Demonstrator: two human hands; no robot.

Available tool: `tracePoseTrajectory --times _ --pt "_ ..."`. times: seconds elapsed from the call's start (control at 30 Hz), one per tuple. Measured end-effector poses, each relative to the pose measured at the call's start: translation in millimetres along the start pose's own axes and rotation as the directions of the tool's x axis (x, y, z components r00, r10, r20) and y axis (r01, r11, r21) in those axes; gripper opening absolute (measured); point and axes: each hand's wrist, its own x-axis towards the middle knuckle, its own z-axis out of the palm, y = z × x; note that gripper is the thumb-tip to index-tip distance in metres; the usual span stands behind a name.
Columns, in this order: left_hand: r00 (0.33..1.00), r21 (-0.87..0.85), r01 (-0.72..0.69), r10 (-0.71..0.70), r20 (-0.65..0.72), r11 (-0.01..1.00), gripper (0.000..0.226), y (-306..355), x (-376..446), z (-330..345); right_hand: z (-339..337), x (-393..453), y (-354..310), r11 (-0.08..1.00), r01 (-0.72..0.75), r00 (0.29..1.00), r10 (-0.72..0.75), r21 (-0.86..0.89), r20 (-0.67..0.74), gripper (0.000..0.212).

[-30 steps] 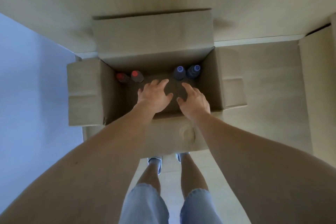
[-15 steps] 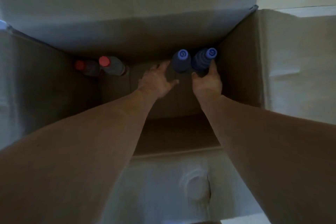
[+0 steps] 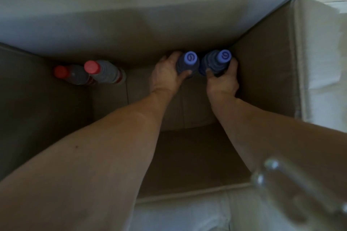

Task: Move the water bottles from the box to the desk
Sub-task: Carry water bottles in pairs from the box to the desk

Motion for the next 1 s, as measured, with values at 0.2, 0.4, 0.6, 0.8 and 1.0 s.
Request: tracePoseTrajectory --times 0.2,0.4,0.6,0.8,1.0 --pt "0.996 -0.039 -0.049 0.047 -0.072 0.998 0.054 -11 -4 -2 4 5 -2 0.998 0.057 0.996 -0.057 0.001 -0.065 0.057" --pt "0.997 -0.085 -0.057 0.052 -0.058 0.995 0.057 -13 -7 -5 8 16 -2 0.986 0.114 0.993 -0.116 -0.126 -0.008 0.064" --pt "0.998 -0.072 -0.016 0.012 -0.058 0.997 0.065 -10 1 2 10 27 1 0.932 0.203 0.978 -0.18 -0.302 0.103 0.072" --pt "0.996 -0.046 -0.008 0.004 -0.094 0.999 0.065 -18 5 12 16 32 8 0.932 0.272 0.961 -0.253 -0.238 0.108 0.066" --pt "0.99 -0.165 -0.015 -0.008 -0.138 0.986 0.062 -21 0 16 13 35 16 0.892 0.376 0.924 -0.337 -0.251 0.182 0.07"
